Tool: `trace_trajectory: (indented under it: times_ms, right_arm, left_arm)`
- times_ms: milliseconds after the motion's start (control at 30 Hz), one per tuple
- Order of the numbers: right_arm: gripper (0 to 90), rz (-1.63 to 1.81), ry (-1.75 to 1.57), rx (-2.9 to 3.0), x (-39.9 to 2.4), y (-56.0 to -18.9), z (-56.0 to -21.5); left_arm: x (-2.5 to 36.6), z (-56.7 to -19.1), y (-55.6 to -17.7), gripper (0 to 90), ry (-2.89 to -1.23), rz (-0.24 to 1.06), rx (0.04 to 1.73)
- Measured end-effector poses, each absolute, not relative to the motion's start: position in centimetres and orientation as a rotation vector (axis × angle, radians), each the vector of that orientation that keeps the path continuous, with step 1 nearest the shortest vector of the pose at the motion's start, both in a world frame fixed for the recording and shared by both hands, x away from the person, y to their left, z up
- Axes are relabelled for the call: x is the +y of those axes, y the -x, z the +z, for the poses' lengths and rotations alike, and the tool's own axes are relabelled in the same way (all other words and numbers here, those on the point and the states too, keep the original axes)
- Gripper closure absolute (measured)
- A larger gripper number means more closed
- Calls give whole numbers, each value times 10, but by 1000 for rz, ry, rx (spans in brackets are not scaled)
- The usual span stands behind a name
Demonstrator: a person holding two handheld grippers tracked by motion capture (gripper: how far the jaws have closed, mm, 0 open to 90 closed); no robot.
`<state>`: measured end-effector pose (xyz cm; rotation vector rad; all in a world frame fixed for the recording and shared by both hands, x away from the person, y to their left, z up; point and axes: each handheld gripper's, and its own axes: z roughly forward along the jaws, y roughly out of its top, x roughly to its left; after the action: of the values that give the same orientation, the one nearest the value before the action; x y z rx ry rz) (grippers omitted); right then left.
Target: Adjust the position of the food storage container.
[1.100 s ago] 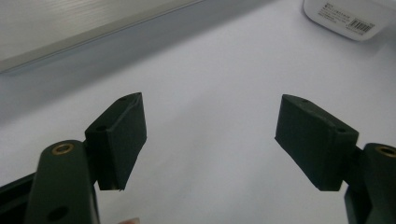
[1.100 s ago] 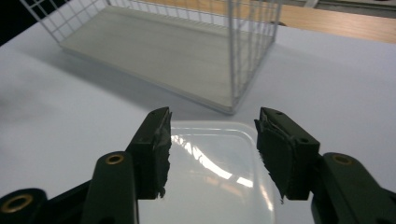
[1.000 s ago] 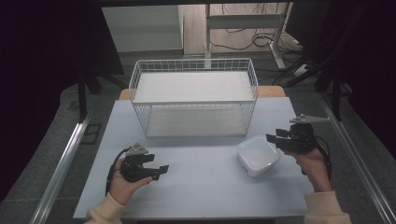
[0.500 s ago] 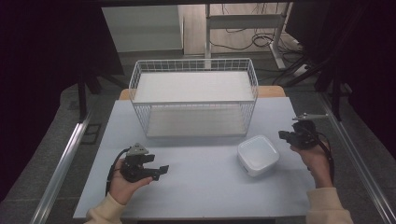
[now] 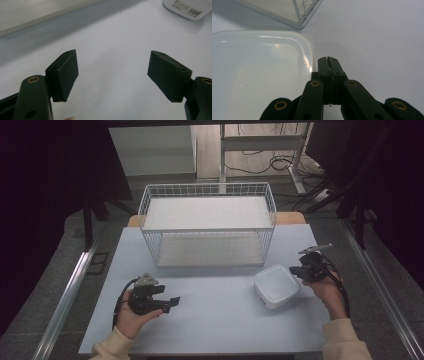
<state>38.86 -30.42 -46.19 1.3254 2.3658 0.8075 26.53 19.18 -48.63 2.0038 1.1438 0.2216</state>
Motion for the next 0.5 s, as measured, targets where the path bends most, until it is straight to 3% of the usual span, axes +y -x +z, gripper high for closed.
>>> trace_trajectory:
  times_ms: [500]
  right_arm:
    - [891, 817, -1251, 2407, -292, -386, -463]
  left_arm:
    - [190, -488, -266, 239, -2014, 214, 1138]
